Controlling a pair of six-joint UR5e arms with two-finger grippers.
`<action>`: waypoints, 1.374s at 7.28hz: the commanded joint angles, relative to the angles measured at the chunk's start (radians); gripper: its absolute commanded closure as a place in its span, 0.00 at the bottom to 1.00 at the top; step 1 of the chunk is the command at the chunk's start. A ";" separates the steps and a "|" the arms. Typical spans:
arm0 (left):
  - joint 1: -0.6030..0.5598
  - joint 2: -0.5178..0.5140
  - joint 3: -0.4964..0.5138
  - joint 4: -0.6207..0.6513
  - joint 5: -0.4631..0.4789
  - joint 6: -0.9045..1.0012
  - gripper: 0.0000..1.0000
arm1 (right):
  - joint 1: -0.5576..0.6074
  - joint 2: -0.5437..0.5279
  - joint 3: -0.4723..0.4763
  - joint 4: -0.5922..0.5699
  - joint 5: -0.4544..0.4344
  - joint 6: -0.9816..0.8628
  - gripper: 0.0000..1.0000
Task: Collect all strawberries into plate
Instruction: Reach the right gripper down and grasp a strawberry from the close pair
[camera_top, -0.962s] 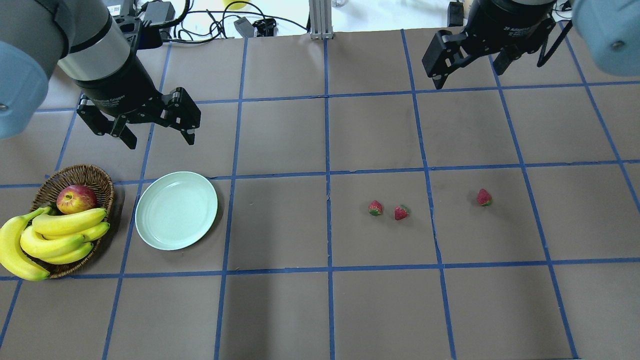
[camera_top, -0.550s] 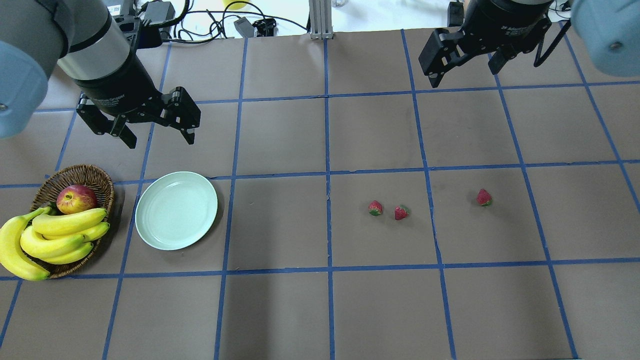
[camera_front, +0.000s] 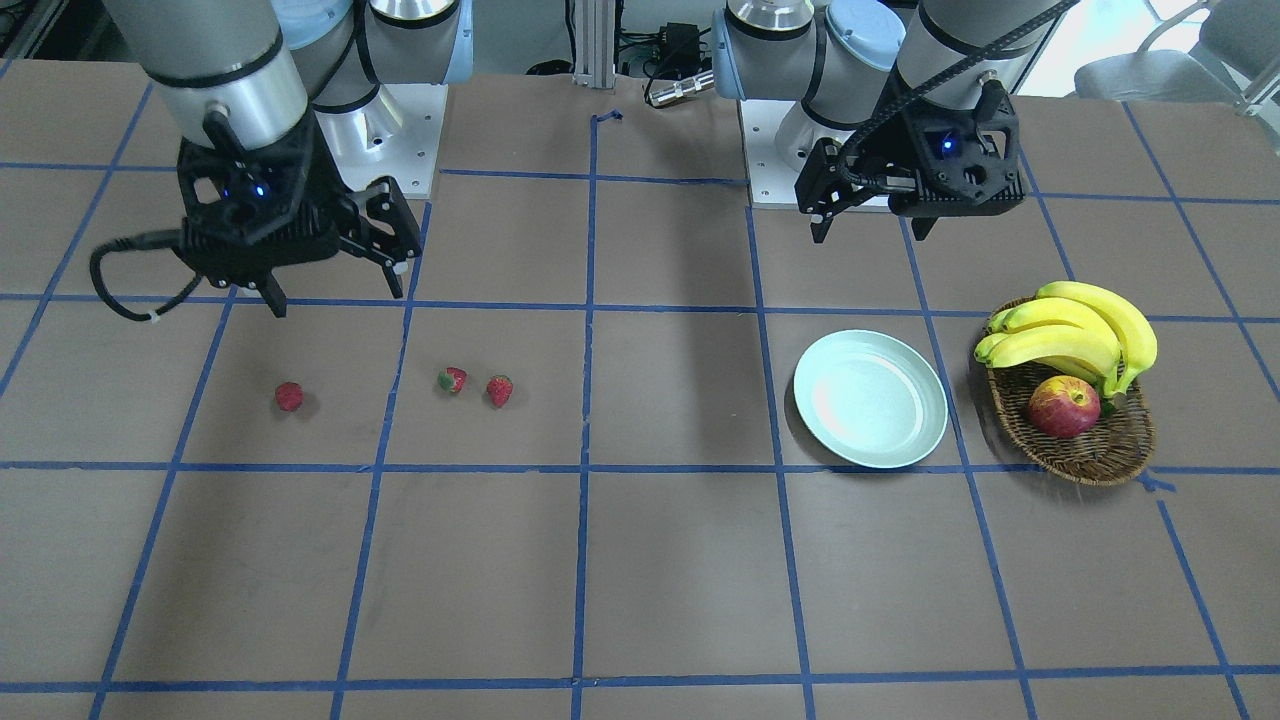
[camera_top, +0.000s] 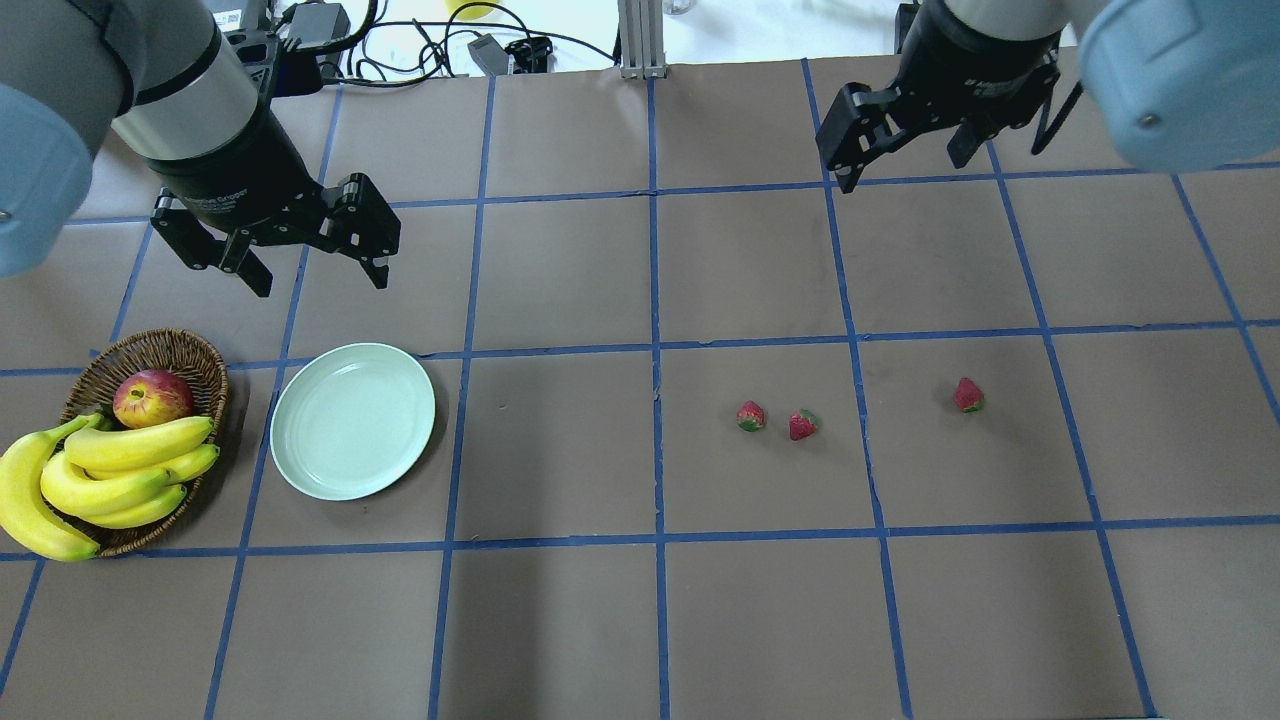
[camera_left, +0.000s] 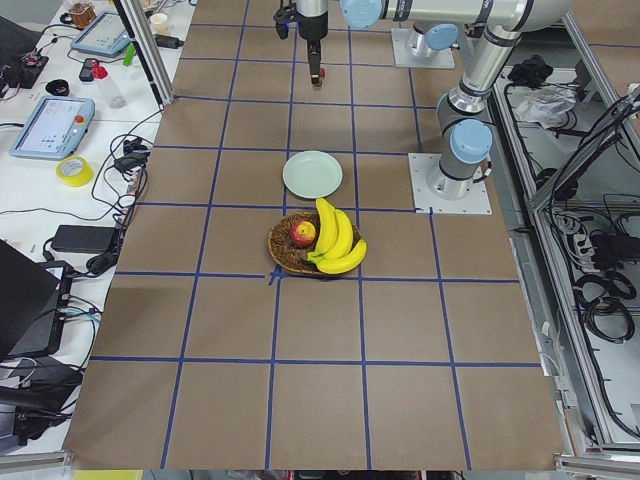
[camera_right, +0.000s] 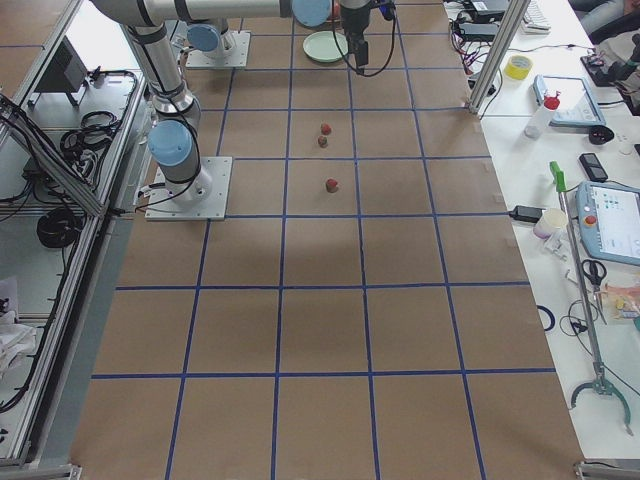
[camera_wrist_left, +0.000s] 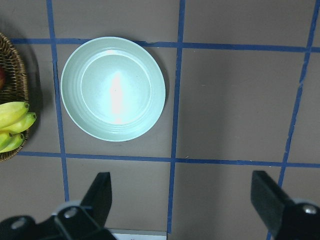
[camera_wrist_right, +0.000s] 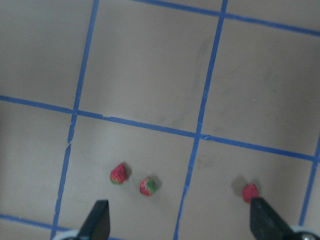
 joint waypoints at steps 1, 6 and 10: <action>0.000 0.000 -0.001 0.000 0.000 -0.001 0.00 | 0.038 0.066 0.190 -0.233 0.007 0.194 0.00; 0.000 0.008 -0.029 0.028 0.002 -0.001 0.00 | 0.205 0.268 0.412 -0.645 -0.032 0.396 0.09; 0.000 0.012 -0.029 0.030 0.000 -0.001 0.00 | 0.218 0.262 0.468 -0.643 -0.018 0.389 0.53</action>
